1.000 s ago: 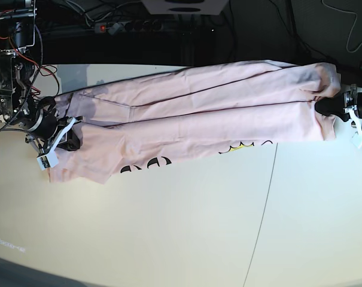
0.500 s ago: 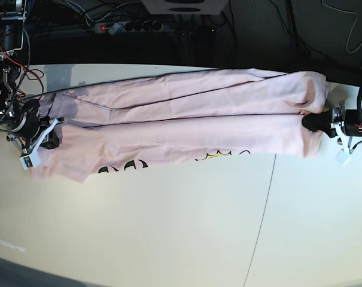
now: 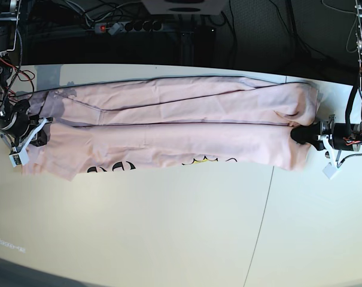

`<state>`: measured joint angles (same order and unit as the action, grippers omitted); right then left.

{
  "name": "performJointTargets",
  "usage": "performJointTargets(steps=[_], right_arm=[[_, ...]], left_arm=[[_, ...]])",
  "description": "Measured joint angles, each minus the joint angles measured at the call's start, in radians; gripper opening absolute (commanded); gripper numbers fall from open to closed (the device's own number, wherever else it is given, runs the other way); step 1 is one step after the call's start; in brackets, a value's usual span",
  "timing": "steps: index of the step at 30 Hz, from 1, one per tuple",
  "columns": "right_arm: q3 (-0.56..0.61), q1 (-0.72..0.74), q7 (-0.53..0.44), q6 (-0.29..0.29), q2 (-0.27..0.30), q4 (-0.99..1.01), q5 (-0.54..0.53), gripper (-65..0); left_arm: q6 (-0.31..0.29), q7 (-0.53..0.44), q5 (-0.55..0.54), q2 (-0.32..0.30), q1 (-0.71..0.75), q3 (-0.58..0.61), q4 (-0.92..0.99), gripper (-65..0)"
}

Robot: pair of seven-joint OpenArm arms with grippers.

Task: Fold the T-shirt properly
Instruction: 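Drag the strip end with the left gripper to straighten the strip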

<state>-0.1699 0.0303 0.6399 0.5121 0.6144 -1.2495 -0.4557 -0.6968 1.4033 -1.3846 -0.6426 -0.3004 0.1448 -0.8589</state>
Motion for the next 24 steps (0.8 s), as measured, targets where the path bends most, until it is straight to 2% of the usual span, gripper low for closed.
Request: performJointTargets(steps=[4,14,20,21,24], right_arm=[[0.000,0.000,0.000,0.000,0.000,0.000,-0.013,-65.0],[0.000,0.000,0.001,0.000,0.000,0.002,-0.020,-65.0],[0.000,0.000,0.001,0.000,0.000,0.002,-0.022,-65.0],[0.000,0.000,0.000,0.000,0.000,0.002,-0.022,-65.0],[0.000,0.000,0.001,0.000,0.000,0.002,-0.026,-65.0]], left_arm=[[0.000,0.003,-0.075,-0.012,-0.005,0.000,-0.011,-65.0],[0.000,-0.004,-0.080,-0.014,0.040,0.000,-0.201,-65.0],[0.000,0.003,-0.078,-0.011,0.070,0.000,-0.222,-65.0],[0.000,0.003,-0.074,-0.012,0.068,0.000,-0.222,-63.5],[0.000,0.003,-0.029,-0.023,0.068,0.000,-0.223,-31.7]])
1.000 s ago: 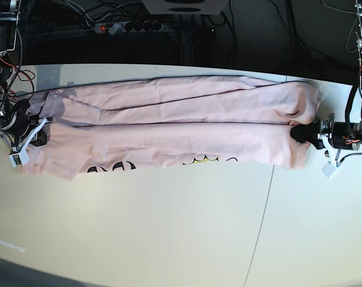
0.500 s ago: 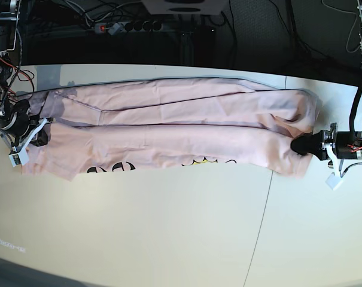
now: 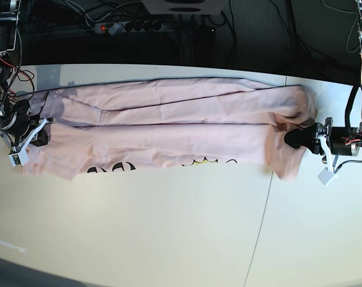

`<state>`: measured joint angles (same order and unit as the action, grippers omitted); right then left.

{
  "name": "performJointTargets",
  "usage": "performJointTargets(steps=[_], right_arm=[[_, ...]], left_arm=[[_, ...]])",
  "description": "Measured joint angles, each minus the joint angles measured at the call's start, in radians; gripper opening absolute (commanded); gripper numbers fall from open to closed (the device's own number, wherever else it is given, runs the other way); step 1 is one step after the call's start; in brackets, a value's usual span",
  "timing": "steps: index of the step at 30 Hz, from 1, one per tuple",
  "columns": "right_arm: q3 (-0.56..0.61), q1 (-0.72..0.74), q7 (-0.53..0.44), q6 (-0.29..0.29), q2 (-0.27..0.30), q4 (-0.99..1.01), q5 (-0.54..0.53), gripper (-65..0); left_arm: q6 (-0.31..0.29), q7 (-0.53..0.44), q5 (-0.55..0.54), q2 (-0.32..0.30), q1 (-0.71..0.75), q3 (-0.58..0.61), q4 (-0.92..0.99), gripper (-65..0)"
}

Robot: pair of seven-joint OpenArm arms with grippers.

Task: Fold the T-shirt properly
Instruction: 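Drag the strip end with the left gripper to straighten the strip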

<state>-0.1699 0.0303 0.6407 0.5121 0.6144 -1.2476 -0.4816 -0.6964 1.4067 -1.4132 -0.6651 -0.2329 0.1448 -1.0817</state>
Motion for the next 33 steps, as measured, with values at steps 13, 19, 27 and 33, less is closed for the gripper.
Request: performJointTargets(steps=[13,19,27,33], right_arm=[[0.000,0.000,0.014,0.000,0.000,0.000,-0.005,-65.0],[0.000,0.000,0.015,0.000,0.000,0.000,-0.019,-65.0],[-0.001,0.000,0.034,0.000,0.000,0.000,-0.023,-65.0],[-0.002,0.000,0.037,0.000,0.000,0.000,-0.037,-65.0]], left_arm=[[0.000,-0.004,0.007,-0.049,0.056,0.000,-0.001,-25.5],[0.000,-0.008,-0.032,-0.047,0.089,0.000,-0.001,-25.5],[0.000,-0.010,-0.042,-0.031,0.089,0.000,-0.001,-44.6],[0.000,-0.068,0.020,0.044,0.085,0.000,0.000,-65.0]])
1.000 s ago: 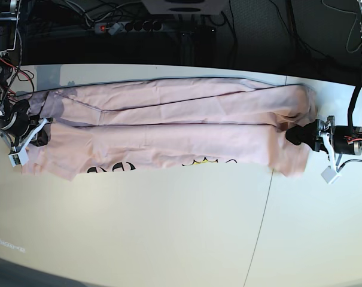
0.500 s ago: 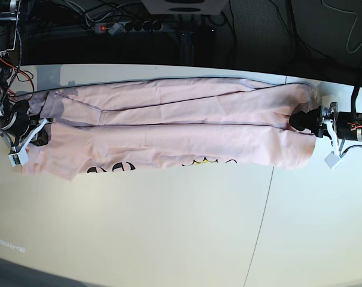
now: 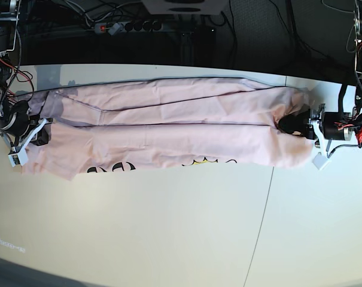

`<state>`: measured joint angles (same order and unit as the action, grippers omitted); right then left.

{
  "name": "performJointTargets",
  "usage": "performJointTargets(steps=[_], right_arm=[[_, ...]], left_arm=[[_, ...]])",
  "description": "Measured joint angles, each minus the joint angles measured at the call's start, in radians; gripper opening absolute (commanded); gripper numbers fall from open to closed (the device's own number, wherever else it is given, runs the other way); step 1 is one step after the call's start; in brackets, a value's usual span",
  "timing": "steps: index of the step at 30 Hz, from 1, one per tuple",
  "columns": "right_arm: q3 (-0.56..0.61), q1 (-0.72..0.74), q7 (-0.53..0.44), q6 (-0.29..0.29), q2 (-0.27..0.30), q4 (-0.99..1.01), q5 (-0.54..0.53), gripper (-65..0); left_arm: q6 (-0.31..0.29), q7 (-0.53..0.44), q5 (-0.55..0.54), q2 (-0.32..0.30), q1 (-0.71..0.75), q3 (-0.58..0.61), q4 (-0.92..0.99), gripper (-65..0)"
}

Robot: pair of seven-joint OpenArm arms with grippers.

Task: Fold the T-shirt properly
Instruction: 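Drag the strip end with the left gripper to straighten the strip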

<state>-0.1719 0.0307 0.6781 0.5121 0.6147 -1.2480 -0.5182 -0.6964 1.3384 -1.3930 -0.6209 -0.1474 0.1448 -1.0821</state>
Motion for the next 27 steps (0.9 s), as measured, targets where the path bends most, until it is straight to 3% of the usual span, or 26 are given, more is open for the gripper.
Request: performJointTargets(steps=[4,16,18,20,27], right_arm=[[0.000,0.000,0.004,0.000,0.000,0.000,-0.002,-65.0],[0.000,0.000,0.006,0.000,0.000,0.000,-0.013,-65.0],[0.000,0.000,0.007,0.000,0.000,0.000,-0.014,-65.0],[0.000,0.000,0.007,0.000,0.000,0.000,-0.014,-65.0],[0.000,0.000,0.008,0.000,0.000,0.000,-0.016,-65.0]], left_arm=[[0.001,-0.020,0.050,0.029,-0.009,0.000,0.000,-65.0],[0.002,-0.010,0.079,0.030,-0.019,-0.004,-0.001,-65.0],[0.002,-0.006,0.089,0.031,-0.019,-0.020,-0.001,-51.0],[0.002,0.002,0.083,0.031,-0.019,-0.043,-0.001,-42.5],[0.000,0.009,0.115,0.030,-0.047,-0.072,0.000,-41.9]])
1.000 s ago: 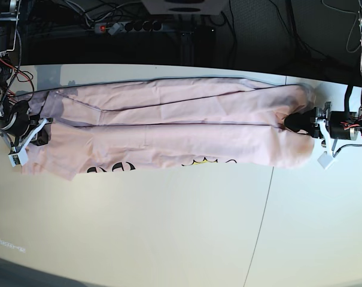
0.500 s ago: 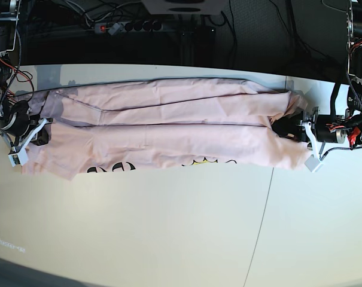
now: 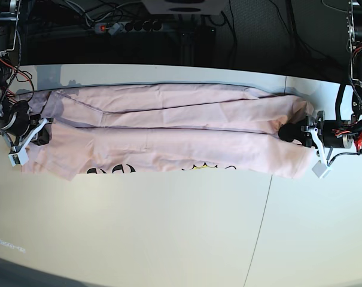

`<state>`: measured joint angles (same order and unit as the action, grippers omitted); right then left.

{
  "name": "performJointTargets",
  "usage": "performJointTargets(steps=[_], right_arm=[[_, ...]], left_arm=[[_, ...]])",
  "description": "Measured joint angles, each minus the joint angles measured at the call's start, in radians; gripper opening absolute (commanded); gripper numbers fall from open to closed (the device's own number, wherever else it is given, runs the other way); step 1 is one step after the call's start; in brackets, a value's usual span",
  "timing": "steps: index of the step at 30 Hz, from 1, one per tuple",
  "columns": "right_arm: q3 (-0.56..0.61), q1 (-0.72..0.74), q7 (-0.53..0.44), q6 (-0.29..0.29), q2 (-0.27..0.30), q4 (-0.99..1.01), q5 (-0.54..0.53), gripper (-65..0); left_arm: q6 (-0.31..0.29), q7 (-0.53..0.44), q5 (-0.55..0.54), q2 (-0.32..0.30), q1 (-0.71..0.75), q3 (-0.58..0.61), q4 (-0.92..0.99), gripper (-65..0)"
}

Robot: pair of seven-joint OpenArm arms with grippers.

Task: Fold the T-shirt properly
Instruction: 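Drag the strip end with the left gripper to straighten the strip, then lift the strip end with the left gripper and fold it toward the right gripper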

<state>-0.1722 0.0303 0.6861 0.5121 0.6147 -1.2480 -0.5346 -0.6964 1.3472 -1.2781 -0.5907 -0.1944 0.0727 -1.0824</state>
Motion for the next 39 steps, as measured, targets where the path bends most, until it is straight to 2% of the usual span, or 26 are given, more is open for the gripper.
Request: performJointTargets(steps=[7,13,20,21,25,27,35,39], right_arm=[[0.000,0.000,0.013,0.000,0.000,0.000,-0.004,-65.0],[0.000,0.000,0.014,0.000,0.000,0.000,-0.008,-65.0],[0.000,0.000,0.018,0.000,0.000,0.000,-0.023,-65.0],[0.000,0.000,0.018,0.000,0.000,0.000,-0.023,-65.0],[0.000,0.000,0.019,0.000,0.000,0.000,-0.026,-65.0],[0.000,0.000,0.019,0.000,0.000,0.000,-0.026,-65.0],[0.000,0.000,0.021,0.000,0.000,0.000,-0.027,-65.0],[0.000,0.000,0.022,0.000,0.000,0.000,-0.027,-65.0]], left_arm=[[0.000,-0.001,-0.002,0.000,-0.012,0.000,0.009,-38.2],[0.000,-0.019,-0.023,0.000,-0.048,0.000,0.101,-35.4],[0.000,-0.036,-0.014,0.009,-0.122,-0.002,0.214,-35.7],[0.000,-0.049,-0.014,0.010,-0.123,-0.002,0.217,-37.3],[0.000,-0.074,0.003,0.012,-0.124,-0.002,0.219,-57.6],[0.000,-0.079,0.003,0.016,-0.125,-0.002,0.220,-64.0],[0.000,-0.087,0.055,0.076,-0.175,-0.002,0.220,-65.0],[0.000,-0.037,0.051,0.081,-0.190,-0.002,0.220,-65.0]])
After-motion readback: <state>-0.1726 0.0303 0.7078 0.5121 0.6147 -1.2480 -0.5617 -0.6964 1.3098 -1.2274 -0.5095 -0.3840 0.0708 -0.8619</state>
